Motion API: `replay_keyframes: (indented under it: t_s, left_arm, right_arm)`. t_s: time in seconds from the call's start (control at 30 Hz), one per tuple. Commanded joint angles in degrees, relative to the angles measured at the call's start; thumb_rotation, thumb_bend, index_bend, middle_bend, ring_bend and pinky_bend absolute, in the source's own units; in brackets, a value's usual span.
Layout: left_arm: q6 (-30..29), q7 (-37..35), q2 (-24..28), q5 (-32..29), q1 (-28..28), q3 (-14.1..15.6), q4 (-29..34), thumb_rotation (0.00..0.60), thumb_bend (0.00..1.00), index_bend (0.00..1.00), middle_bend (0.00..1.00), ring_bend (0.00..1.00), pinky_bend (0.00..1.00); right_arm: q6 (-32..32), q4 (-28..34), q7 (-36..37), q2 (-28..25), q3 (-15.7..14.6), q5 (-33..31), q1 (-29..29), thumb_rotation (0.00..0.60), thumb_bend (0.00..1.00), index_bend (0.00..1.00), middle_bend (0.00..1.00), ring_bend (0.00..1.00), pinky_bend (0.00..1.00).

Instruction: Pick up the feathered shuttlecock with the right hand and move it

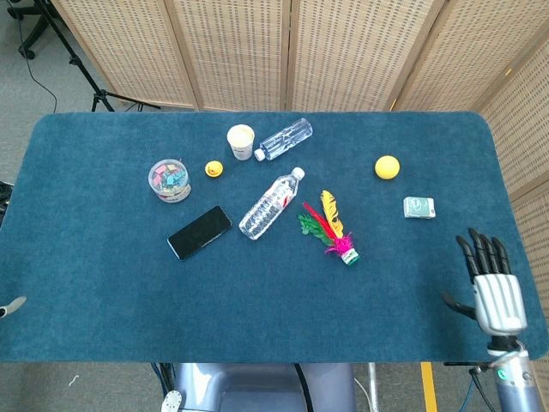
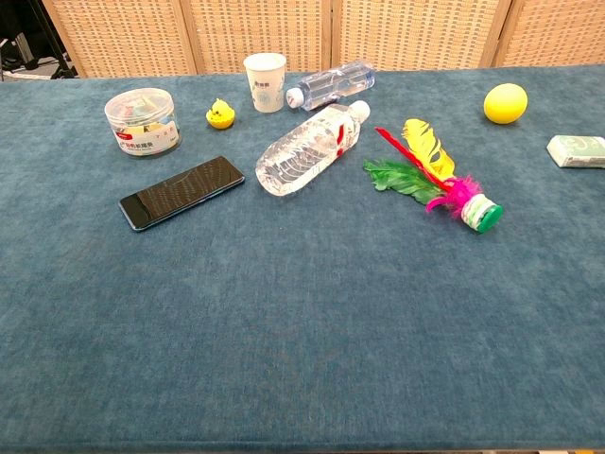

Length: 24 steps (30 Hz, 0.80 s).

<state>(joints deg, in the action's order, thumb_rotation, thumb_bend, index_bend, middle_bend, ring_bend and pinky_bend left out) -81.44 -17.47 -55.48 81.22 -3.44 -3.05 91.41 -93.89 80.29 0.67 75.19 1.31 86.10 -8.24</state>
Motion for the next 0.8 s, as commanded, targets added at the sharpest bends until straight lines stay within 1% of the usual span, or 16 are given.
replay_keyframes:
  t_s: [0.03, 0.17, 0.27, 0.33, 0.4, 0.47, 0.57, 0.6, 0.63, 0.7, 0.8]
  left_arm:
    - [0.07, 0.20, -0.07, 0.05, -0.02, 0.05, 0.00, 0.600, 0.00, 0.00, 0.00, 0.00, 0.00]
    - [0.18, 0.77, -0.19, 0.25, -0.09, 0.17, 0.09, 0.600, 0.00, 0.00, 0.00, 0.00, 0.00]
    - [0.06, 1.16, -0.27, 0.34, -0.03, 0.22, 0.36, 0.600, 0.00, 0.00, 0.00, 0.00, 0.00]
    - [-0.14, 1.53, -0.31, 0.47, 0.04, 0.26, 0.62, 0.600, 0.00, 0.00, 0.00, 0.00, 0.00]
    - [-0.46, 2.07, -0.45, 0.73, 0.14, 0.35, 0.74, 0.600, 0.00, 0.00, 0.00, 0.00, 0.00]
    - [-0.46, 2.48, -0.60, 0.68, 0.17, 0.38, 0.74, 0.600, 0.00, 0.00, 0.00, 0.00, 0.00]
    - [-0.32, 2.86, -0.73, 0.40, 0.07, 0.26, 0.81, 0.600, 0.00, 0.00, 0.00, 0.00, 0.00]
    - [-0.16, 3.11, -0.80, 0.28, 0.00, 0.23, 0.84, 0.600, 0.00, 0.00, 0.00, 0.00, 0.00]
    - [0.15, 3.50, -0.91, 0.16, -0.14, 0.24, 0.90, 0.600, 0.00, 0.00, 0.00, 0.00, 0.00]
    - [0.45, 3.96, -1.00, 0.02, -0.30, 0.23, 0.99, 0.600, 0.00, 0.00, 0.00, 0.00, 0.00]
    - [0.64, 4.26, -1.05, 0.01, -0.44, 0.21, 1.03, 0.600, 0.00, 0.00, 0.00, 0.00, 0.00]
  right_arm:
    - [-1.97, -0.96, 0.91, 0.04, -0.68, -0.15, 2.31, 0.600, 0.00, 0.05, 0.00, 0.00, 0.00]
    - [-2.62, -2.49, 1.79, 0.08, -0.78, 0.66, 3.15, 0.600, 0.00, 0.05, 0.00, 0.00, 0.00]
    - [-2.73, -2.46, 2.96, 0.05, 0.02, 0.58, 3.28, 0.600, 0.00, 0.05, 0.00, 0.00, 0.00]
    - [-1.60, -1.79, 4.55, -0.16, 0.56, 0.48, 2.77, 0.600, 0.00, 0.05, 0.00, 0.00, 0.00]
    - [0.69, -0.80, 6.28, -0.20, 1.97, 0.46, 0.86, 0.600, 0.00, 0.08, 0.00, 0.00, 0.00]
    - [4.36, 0.83, 8.03, 0.39, 4.59, -0.23, -2.59, 0.600, 0.00, 0.12, 0.00, 0.00, 0.00]
    - [8.24, 1.84, 7.48, 1.78, 7.61, -2.31, -5.96, 0.600, 0.01, 0.20, 0.00, 0.00, 0.00]
    - [10.34, 2.60, 6.56, 2.45, 8.78, -3.57, -7.47, 0.600, 0.03, 0.22, 0.00, 0.00, 0.00]
    - [13.58, 4.06, 5.45, 3.47, 10.61, -5.56, -9.88, 0.600, 0.05, 0.23, 0.00, 0.00, 0.00]
    - [16.41, 5.41, 2.83, 4.74, 12.69, -8.34, -12.17, 0.600, 0.16, 0.28, 0.00, 0.00, 0.00]
    - [18.52, 6.23, -0.59, 6.34, 14.34, -11.09, -14.17, 0.600, 0.25, 0.32, 0.00, 0.00, 0.00]
